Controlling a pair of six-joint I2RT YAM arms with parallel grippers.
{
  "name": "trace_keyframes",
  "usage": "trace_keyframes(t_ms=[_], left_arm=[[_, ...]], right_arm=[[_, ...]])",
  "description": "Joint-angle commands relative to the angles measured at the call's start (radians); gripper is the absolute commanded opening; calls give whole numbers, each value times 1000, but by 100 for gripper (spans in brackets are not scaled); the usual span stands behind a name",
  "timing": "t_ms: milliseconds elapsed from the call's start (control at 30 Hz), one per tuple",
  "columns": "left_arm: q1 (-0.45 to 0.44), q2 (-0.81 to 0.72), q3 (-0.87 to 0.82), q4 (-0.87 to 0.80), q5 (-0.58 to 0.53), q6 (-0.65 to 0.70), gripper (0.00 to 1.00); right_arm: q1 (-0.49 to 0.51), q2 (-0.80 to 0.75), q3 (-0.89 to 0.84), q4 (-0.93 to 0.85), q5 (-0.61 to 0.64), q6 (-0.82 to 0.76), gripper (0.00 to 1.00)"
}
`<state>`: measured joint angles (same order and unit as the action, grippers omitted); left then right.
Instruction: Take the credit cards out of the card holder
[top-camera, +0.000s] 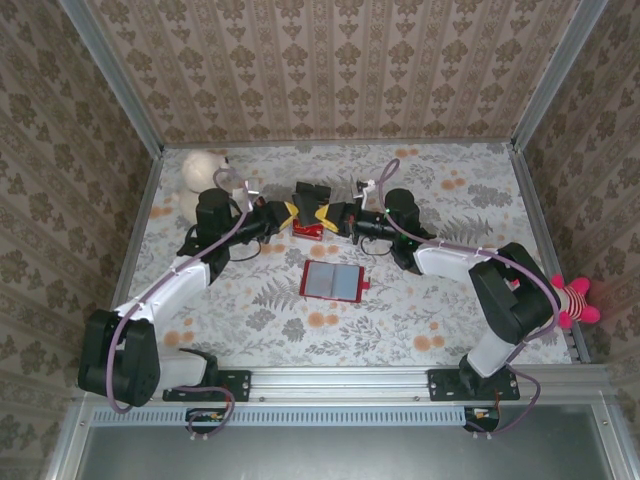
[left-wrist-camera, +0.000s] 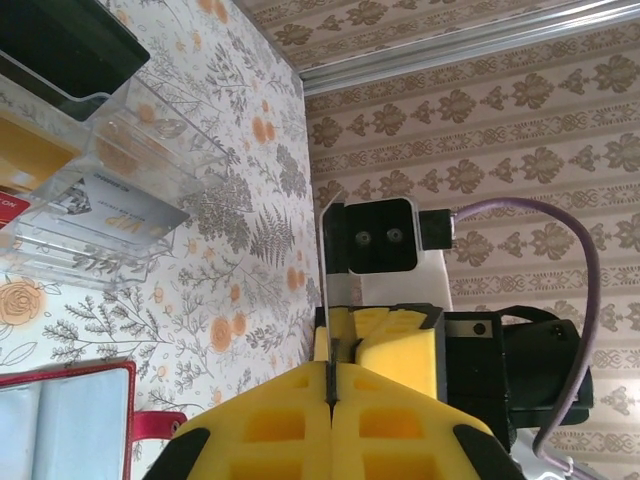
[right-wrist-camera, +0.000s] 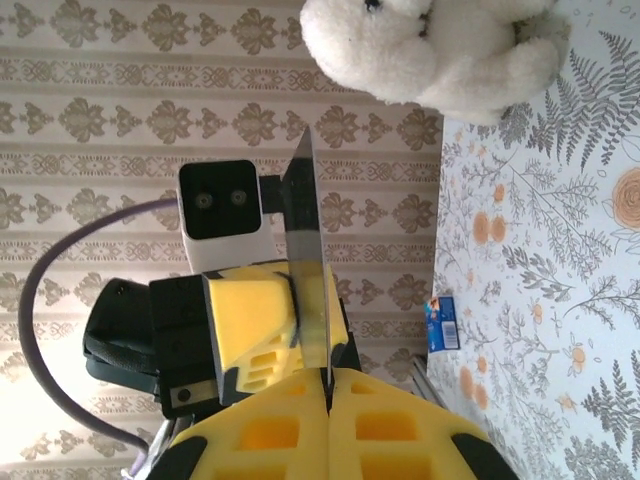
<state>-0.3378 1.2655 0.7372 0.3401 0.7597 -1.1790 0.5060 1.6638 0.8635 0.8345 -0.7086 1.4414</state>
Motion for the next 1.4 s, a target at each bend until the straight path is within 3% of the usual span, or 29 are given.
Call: trace_keyframes(t_ms=[0,100,233,467,733,1033,1367], left_arm=[[8,5,16,-40,30,25,13],[31,2,70,-251,-36,148,40],[66,20,140,-515,-170,316,71],[137,23,160,-685,-320,456,99],[168,18,174,-774,-337,540,100],[180,58,220,-815,-311,632,100],[194,120,244,-836,-307,655,100]], right_arm=[[7,-5,52,-85,-13,-100,0],[-5,-50,87,-304,16,-319,0],[-6,-94,207,-709,97,-740,0],[-7,-40,416,-1054,214,-1289,0],[-9,39,518,-1060,251,-1769,0],[-15,273,841,-1261,321,-2029,0],[-54,459,1076,-1406,301,-2165,0]])
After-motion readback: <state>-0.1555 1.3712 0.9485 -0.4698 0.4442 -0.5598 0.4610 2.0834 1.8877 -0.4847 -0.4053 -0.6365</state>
